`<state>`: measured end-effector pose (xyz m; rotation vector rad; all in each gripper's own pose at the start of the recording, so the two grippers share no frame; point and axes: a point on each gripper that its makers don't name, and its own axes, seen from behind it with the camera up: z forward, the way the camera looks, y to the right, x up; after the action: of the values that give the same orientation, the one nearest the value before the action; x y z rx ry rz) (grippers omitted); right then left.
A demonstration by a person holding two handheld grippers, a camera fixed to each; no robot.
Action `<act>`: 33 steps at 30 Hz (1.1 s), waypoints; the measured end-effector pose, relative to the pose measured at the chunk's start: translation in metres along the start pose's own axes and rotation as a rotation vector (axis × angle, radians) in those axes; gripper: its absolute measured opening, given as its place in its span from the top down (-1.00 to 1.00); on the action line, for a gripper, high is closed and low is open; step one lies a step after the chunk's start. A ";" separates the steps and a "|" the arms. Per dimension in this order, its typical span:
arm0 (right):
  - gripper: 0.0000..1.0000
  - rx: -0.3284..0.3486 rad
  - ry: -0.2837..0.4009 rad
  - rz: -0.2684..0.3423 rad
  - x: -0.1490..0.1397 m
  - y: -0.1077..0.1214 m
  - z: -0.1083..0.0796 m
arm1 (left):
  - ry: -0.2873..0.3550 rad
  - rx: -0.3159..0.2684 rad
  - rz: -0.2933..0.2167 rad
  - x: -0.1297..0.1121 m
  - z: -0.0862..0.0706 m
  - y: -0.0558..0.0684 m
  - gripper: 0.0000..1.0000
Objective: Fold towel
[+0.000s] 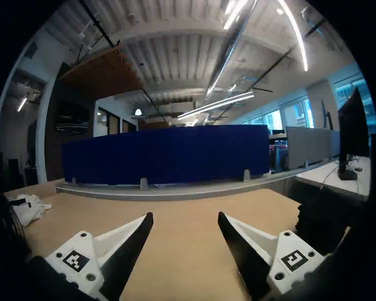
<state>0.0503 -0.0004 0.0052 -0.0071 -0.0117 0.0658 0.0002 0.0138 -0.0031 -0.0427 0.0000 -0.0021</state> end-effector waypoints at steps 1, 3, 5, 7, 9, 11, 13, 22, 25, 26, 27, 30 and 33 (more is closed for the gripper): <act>-1.00 -0.003 -0.003 0.004 -0.004 0.001 0.000 | 0.000 0.000 0.000 0.000 0.000 0.000 -0.86; -1.00 -0.008 -0.008 0.011 -0.011 0.003 0.000 | 0.000 0.000 0.000 0.000 0.000 0.000 -0.86; -1.00 -0.012 -0.012 0.007 -0.018 0.006 0.000 | 0.000 0.000 0.000 0.000 0.000 0.000 -0.86; -1.00 -0.012 -0.012 -0.001 -0.023 0.007 0.000 | 0.000 0.000 0.000 0.000 -0.001 0.000 -0.86; -1.00 -0.010 -0.010 -0.009 -0.027 0.008 -0.001 | 0.000 0.000 0.000 0.000 -0.001 0.000 -0.86; -1.00 -0.007 -0.008 -0.015 -0.030 0.010 -0.001 | 0.000 0.000 0.000 0.000 -0.001 0.000 -0.85; -1.00 -0.008 -0.007 -0.016 -0.033 0.012 -0.001 | 0.000 0.000 0.000 0.000 -0.001 0.000 -0.86; -1.00 -0.007 -0.012 0.014 -0.042 0.015 0.000 | 0.000 0.000 0.000 0.001 -0.001 0.000 -0.85; -1.00 -0.012 -0.013 0.015 -0.043 0.017 0.001 | 0.000 0.000 0.000 0.001 0.000 0.000 -0.86; -1.00 -0.014 -0.014 0.015 -0.043 0.017 0.001 | 0.000 0.000 0.000 0.001 0.000 0.000 -0.86; -1.00 -0.016 -0.014 0.015 -0.044 0.018 0.000 | 0.000 0.000 0.000 0.000 0.000 0.000 -0.86; -1.00 -0.021 -0.012 0.016 -0.043 0.018 0.000 | 0.000 0.000 0.000 0.000 0.000 0.000 -0.86; -1.00 -0.013 -0.011 0.015 -0.045 0.014 0.000 | 0.000 0.000 0.000 0.000 0.000 0.001 -0.85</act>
<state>0.0046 0.0107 0.0046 -0.0200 -0.0232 0.0804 0.0005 0.0143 -0.0029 -0.0430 0.0001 -0.0021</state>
